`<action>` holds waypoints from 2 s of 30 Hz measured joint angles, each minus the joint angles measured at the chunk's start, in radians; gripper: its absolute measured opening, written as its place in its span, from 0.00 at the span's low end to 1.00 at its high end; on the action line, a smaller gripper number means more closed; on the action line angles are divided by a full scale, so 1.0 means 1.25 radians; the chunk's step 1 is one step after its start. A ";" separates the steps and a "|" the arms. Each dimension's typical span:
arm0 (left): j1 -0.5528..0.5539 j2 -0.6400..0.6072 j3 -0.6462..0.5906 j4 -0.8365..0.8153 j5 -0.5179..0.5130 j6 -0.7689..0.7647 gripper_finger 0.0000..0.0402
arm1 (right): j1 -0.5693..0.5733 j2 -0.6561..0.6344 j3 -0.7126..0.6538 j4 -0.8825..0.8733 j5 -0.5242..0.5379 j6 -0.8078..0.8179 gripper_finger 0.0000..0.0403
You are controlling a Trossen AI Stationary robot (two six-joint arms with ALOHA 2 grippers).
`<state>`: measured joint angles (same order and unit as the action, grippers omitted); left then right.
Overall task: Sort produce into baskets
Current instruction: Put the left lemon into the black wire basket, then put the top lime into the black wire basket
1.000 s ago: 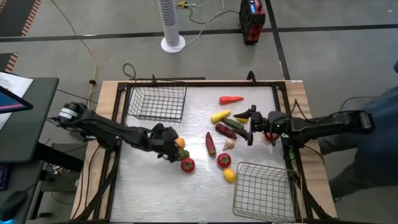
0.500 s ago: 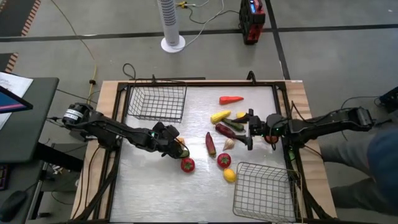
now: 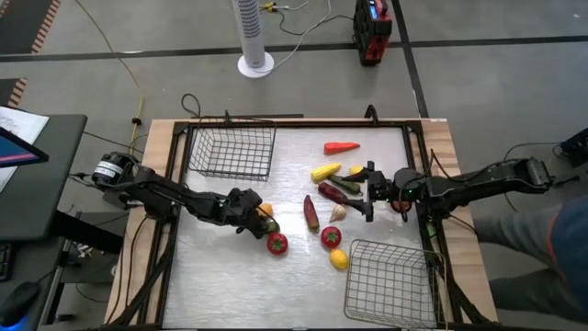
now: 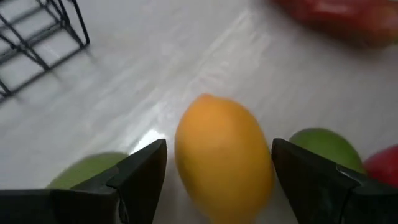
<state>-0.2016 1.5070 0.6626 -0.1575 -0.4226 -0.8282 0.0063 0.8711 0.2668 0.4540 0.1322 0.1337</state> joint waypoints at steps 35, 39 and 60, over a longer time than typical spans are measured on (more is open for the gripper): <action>0.030 -0.288 0.109 -0.031 -0.176 0.348 0.43 | -0.001 0.000 0.000 0.003 0.000 -0.007 0.92; 0.105 -0.383 0.120 -0.188 -0.261 0.327 0.43 | -0.001 0.000 0.000 0.003 0.000 -0.008 0.92; 0.207 -0.348 0.154 -0.354 -0.002 0.348 0.73 | -0.002 0.000 0.000 -0.001 0.000 -0.009 0.92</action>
<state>0.0577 1.0721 0.8545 -0.5996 -0.4255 -0.3929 0.0044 0.8707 0.2665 0.4528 0.1321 0.1227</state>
